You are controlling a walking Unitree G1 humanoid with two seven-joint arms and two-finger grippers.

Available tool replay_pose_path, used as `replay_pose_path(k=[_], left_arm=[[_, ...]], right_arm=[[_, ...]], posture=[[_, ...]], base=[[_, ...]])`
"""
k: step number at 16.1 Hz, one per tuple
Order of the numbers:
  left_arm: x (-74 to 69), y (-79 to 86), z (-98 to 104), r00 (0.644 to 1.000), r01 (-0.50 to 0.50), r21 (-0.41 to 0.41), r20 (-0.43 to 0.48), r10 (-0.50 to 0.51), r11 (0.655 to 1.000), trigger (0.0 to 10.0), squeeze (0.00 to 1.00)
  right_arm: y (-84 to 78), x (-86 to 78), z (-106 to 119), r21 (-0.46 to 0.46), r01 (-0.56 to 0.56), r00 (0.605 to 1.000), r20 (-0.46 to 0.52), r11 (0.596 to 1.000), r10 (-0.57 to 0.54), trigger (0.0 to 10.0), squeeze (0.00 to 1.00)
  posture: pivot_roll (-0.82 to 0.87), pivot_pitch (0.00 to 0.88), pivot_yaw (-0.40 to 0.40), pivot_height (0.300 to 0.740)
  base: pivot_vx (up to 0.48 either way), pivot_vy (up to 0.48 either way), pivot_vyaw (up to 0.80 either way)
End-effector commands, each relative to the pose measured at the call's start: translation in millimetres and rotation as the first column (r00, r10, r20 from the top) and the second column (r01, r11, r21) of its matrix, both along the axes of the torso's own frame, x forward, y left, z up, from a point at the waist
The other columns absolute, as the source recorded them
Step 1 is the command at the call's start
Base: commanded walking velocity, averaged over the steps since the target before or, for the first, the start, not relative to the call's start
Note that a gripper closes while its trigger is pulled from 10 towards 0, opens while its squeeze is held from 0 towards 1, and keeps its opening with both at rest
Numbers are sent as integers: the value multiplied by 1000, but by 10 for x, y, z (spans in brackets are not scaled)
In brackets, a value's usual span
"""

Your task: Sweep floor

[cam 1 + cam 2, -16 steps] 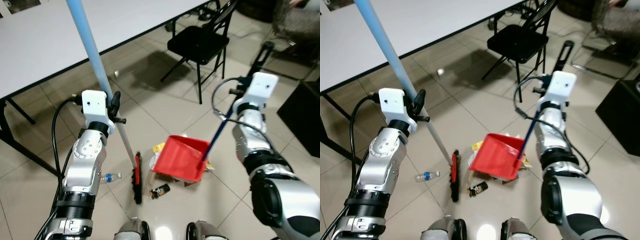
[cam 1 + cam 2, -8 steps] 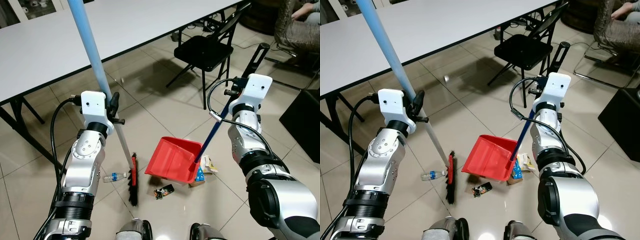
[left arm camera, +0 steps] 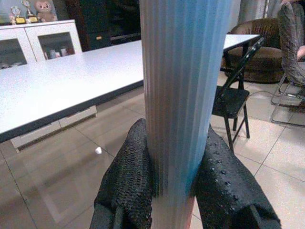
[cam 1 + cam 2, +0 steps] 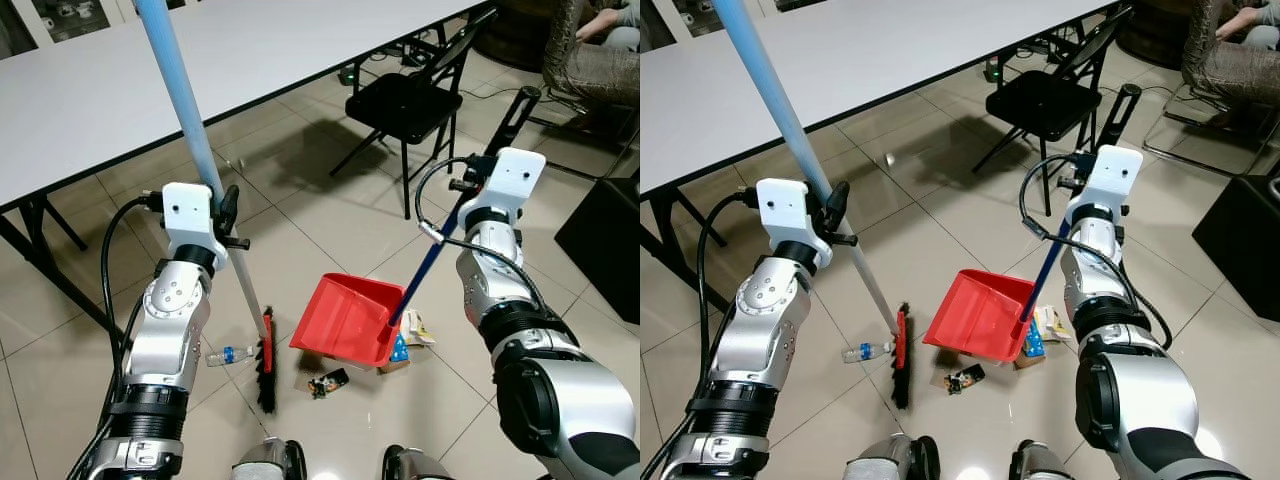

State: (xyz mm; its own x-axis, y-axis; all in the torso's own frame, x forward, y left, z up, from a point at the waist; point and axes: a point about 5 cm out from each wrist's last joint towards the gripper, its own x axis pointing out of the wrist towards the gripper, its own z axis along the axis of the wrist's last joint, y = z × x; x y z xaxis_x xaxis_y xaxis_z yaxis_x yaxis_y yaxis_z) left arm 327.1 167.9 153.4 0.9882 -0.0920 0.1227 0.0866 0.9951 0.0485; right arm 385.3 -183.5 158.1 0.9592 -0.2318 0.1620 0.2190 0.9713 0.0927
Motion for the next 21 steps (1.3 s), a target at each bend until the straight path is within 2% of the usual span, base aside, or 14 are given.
replay_pose_path(k=[1, 13, 21], left_arm=[[-13, 19, 102, 999, -2, 9, 47, 2, 1000, 10000, 0], [-44, -4, 36, 1000, 7, 23, 21, -8, 1000, 10000, 0], [-284, 4, -46, 1000, 18, 16, -9, -18, 1000, 10000, 0]], right_arm=[[-9, 6, 67, 6, 7, 999, 35, 1000, -7, 10000, 0], [-9, -24, 2, 8, 13, 1000, 24, 1000, -14, 10000, 0], [11, -147, -171, 2, 8, 1000, 17, 1000, -8, 10000, 0]], posture=[[24, 142, 83, 740], [24, 147, 96, 740], [39, 225, 123, 740]], base=[[0, 0, 0], [0, 0, 0], [0, 0, 0]])
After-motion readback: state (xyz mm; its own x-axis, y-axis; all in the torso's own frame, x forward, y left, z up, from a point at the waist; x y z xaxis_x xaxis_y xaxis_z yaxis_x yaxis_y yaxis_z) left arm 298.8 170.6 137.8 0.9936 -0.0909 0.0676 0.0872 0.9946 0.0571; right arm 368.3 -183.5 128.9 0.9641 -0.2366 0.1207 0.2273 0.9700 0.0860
